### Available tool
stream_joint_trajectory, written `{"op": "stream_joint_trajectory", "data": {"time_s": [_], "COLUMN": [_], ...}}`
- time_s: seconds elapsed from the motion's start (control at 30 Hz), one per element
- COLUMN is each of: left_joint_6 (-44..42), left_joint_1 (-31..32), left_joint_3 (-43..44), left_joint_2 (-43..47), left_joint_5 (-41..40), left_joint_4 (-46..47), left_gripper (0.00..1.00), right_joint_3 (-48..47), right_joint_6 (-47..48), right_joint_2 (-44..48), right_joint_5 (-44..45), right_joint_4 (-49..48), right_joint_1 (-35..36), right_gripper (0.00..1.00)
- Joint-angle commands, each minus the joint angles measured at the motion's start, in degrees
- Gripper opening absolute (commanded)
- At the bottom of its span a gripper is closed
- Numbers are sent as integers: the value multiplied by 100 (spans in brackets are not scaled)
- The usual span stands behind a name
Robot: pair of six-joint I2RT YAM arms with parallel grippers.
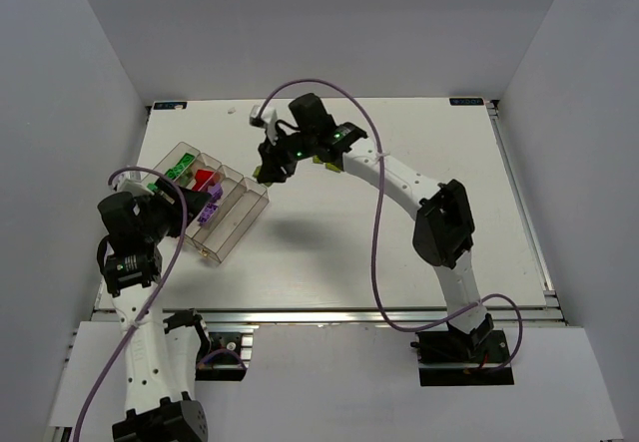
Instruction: Sort the legos into containers by color
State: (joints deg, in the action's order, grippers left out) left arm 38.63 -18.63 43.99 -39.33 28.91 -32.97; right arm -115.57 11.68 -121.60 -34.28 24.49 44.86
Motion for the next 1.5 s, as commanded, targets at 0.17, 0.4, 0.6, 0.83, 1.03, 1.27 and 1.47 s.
{"op": "stream_joint_trajectory", "data": {"time_s": [0.17, 0.4, 0.6, 0.83, 1.03, 1.27, 1.47], "left_joint_6": [39, -22, -40, -58, 170, 628, 716], "left_joint_1": [9, 9, 9, 9, 9, 9, 9], "left_joint_3": [189, 198, 119, 75, -91, -487, -558], "left_joint_2": [233, 242, 321, 303, 286, 260, 84], "left_joint_5": [36, 10, -25, -25, 290, 581, 660], "left_joint_4": [-95, -192, -236, -157, 386, 1117, 1390], "left_gripper": [73, 74, 75, 77, 82, 84, 84], "right_joint_3": [-465, -800, -800, -617, -159, 358, 290], "right_joint_6": [-130, -754, -703, -299, -237, 1106, 1890], "right_joint_2": [-767, -1375, -1682, -1543, -726, -312, -627], "right_joint_5": [-114, 281, 589, 590, 670, 691, 1705], "right_joint_4": [-805, -1491, -1676, -1895, -1888, -377, 609], "right_joint_1": [383, 427, 471, 427, -152, -1373, -2032], "right_gripper": [1, 7, 35, 87, 89, 52, 73]}}
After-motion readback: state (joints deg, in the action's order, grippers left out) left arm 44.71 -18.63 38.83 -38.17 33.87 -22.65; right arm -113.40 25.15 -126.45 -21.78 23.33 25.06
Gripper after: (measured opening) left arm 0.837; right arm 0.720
